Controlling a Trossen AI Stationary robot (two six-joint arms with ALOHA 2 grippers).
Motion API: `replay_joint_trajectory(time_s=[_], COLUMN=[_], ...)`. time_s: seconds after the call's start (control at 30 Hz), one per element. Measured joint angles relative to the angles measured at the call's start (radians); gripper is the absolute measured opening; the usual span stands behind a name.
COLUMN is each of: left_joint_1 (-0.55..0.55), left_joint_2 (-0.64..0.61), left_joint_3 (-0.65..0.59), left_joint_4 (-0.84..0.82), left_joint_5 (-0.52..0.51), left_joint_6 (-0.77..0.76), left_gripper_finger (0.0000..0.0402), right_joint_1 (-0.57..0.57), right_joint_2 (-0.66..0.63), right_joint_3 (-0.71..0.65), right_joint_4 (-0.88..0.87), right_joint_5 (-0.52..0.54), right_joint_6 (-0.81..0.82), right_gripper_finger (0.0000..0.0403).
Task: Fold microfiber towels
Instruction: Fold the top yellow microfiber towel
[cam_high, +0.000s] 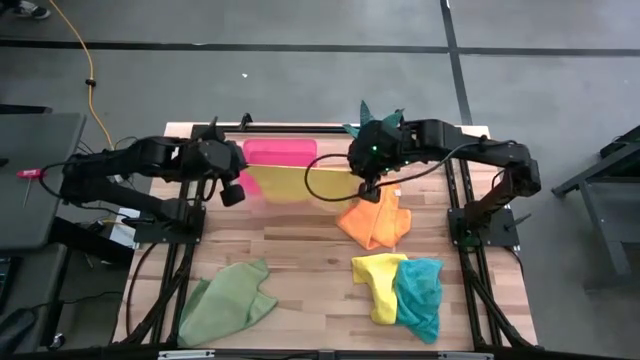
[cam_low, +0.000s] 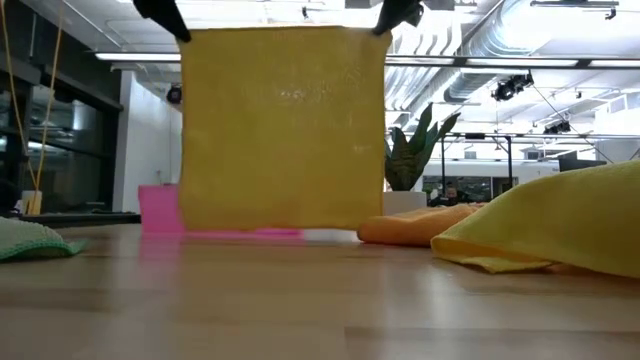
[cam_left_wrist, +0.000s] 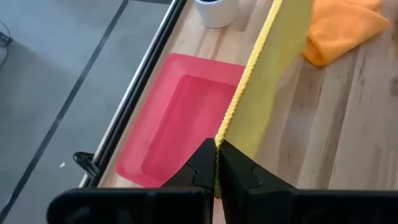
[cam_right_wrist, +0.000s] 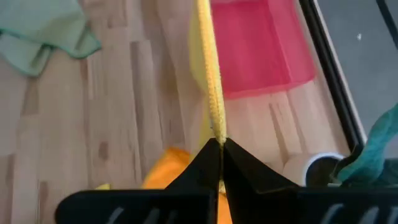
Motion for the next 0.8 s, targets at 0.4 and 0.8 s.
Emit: replay_joint_trajectory(time_s=[0.4, 0.8], left_joint_1=[0.000, -0.283], left_joint_2=[-0.002, 0.010], left_joint_3=[0.092, -0.231], left_joint_4=[-0.076, 0.043], left_joint_5=[0.119, 0.282], left_joint_6=[-0.078, -0.475], left_gripper_finger=[0.0000, 0.0000], right_joint_1=[0.071, 0.232], right_joint_2=[0.008, 0.007], right_joint_3=[-0.099, -0.348], right_joint_4=[0.024, 0.251], right_joint_5=[-0.037, -0.139], right_joint_6=[0.024, 0.221], right_gripper_finger=[0.0000, 0.0000])
